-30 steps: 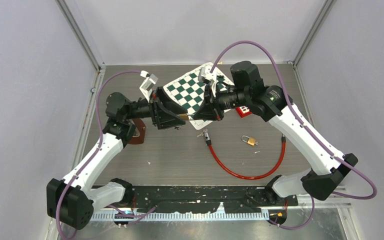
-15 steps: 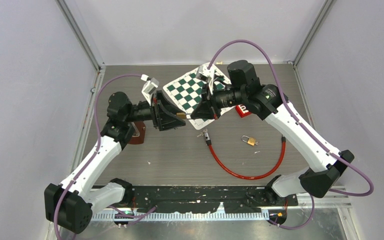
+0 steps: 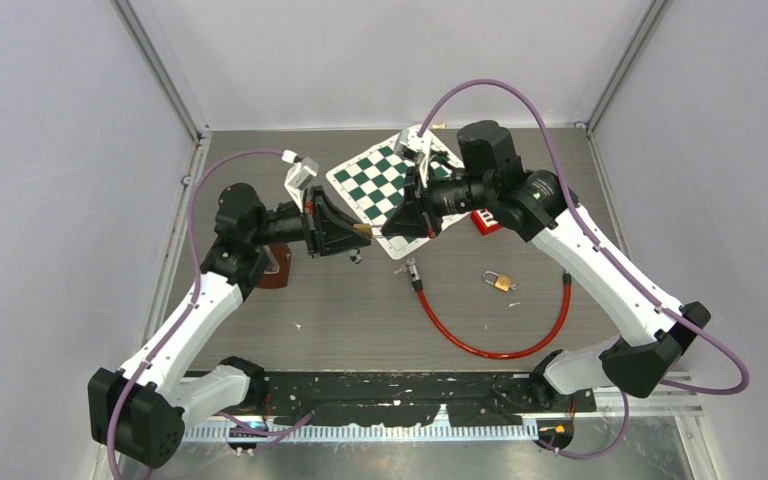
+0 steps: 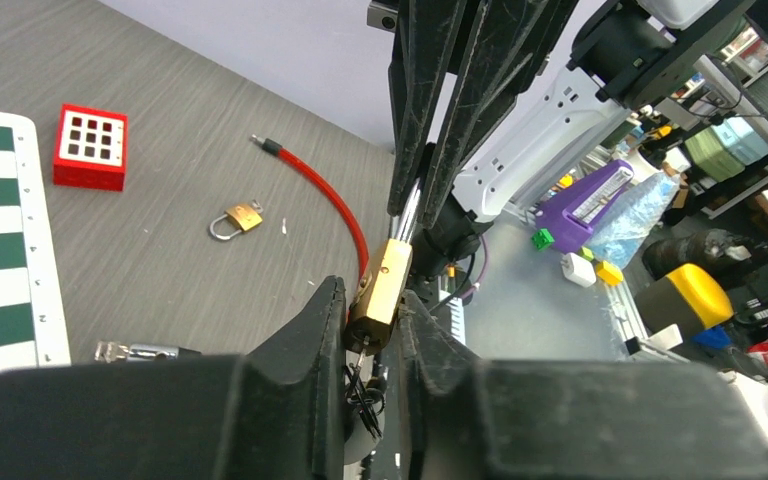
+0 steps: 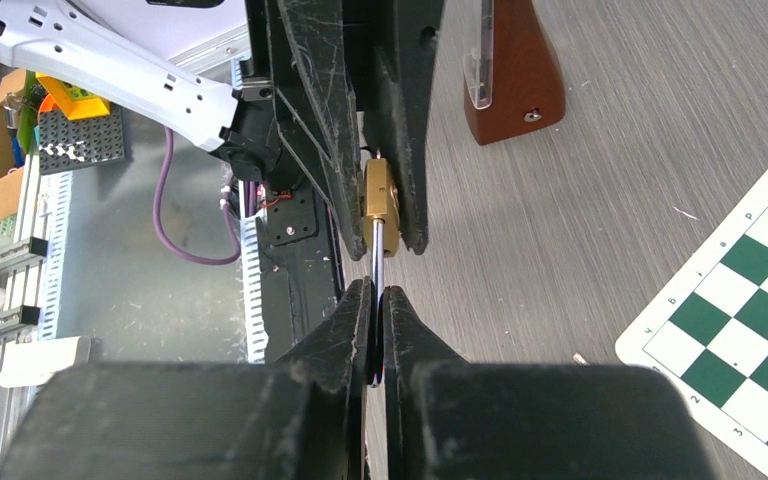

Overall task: Lock with the key
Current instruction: Lock the lock.

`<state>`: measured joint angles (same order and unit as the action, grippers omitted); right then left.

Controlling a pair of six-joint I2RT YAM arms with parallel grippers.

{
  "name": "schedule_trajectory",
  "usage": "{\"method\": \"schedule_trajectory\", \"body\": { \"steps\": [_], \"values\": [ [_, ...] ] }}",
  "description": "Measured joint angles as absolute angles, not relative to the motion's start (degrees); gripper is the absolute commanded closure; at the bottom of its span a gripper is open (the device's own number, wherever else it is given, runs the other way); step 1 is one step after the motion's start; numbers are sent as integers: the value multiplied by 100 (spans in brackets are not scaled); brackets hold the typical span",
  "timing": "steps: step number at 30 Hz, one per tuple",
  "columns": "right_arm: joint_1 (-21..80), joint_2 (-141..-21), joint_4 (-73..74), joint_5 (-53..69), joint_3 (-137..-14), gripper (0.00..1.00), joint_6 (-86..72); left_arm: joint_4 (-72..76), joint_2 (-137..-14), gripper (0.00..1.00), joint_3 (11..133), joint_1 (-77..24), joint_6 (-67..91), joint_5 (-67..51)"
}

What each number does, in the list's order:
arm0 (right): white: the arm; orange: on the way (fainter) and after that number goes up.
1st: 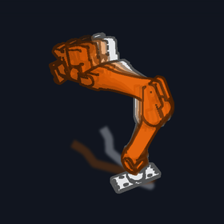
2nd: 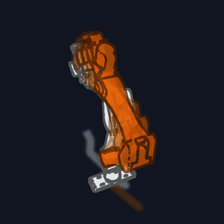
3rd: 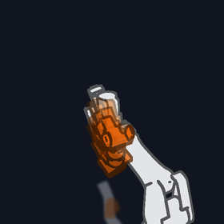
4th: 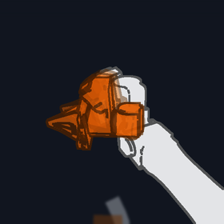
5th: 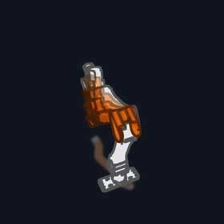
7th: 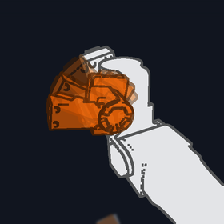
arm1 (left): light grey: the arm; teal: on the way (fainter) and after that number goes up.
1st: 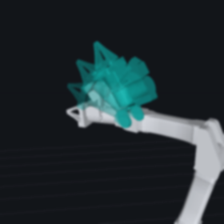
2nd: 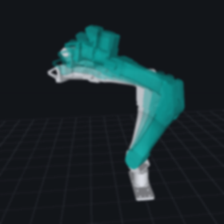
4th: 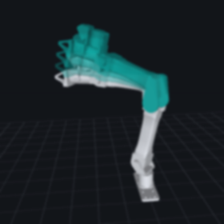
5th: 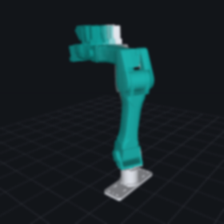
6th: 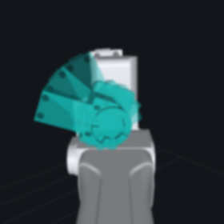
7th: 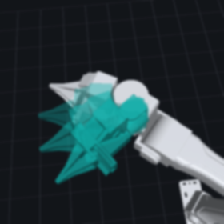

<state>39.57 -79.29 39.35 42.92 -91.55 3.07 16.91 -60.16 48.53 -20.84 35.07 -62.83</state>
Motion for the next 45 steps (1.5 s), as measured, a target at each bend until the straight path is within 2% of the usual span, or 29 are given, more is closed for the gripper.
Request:
{"method": "schedule_trajectory", "body": {
  "steps": [6, 8, 11, 13, 16, 19, 22, 25, 34, 36, 37, 39, 45],
  "values": [
    [3953, -7898, 3857, 4303, -9089, 95, 281, 1669, -6025, 100, 4873, -2040, 3509, -6431],
    [3953, -7896, 3817, 4303, -9061, 90, 268, 1658, -6025, 100, 4873, -2032, 3514, -6431],
    [3953, -7859, 3708, 4257, -8982, 66, 202, 1647, -6025, 100, 4873, -2023, 3548, -6429],
    [3953, -7819, 3562, 4163, -8914, 55, 73, 1647, -6020, 100, 4873, -2023, 3579, -6392],
    [3966, -7699, 3280, 4010, -8737, 44, -113, 1640, -6003, 100, 4873, -2023, 3601, -6250],
    [3962, -7461, 3028, 3850, -8464, 29, -318, 1590, -5935, 100, 4873, -2023, 3601, -6066],
    [3909, -7144, 2679, 3721, -8136, 25, -499, 1511, -5852, 100, 4873, -2023, 3597, -5883],
    [3830, -6890, 2355, 3605, -7874, 27, -740, 1448, -5819, 100, 4884, -2023, 3597, -5793],
    [3750, -6917, 1861, 3454, -7721, 59, -1203, 1295, -5808, 100, 5054, -2023, 3601, -5763],
    [3750, -6980, 1835, 3441, -7721, 73, -1243, 1291, -5789, 100, 5065, -2023, 3601, -5763],
    [3750, -7006, 1835, 3435, -7721, 85, -1249, 1291, -5784, 100, 5074, -2023, 3601, -5763],
    [3750, -7039, 1817, 3448, -7721, 93, -1275, 1256, -5782, 100, 5105, -2023, 3605, -5758],
    [3728, -7039, 1686, 3653, -7723, 95, -1313, 1208, -5784, 100, 5179, -1994, 3758, -5763]
  ]
}}
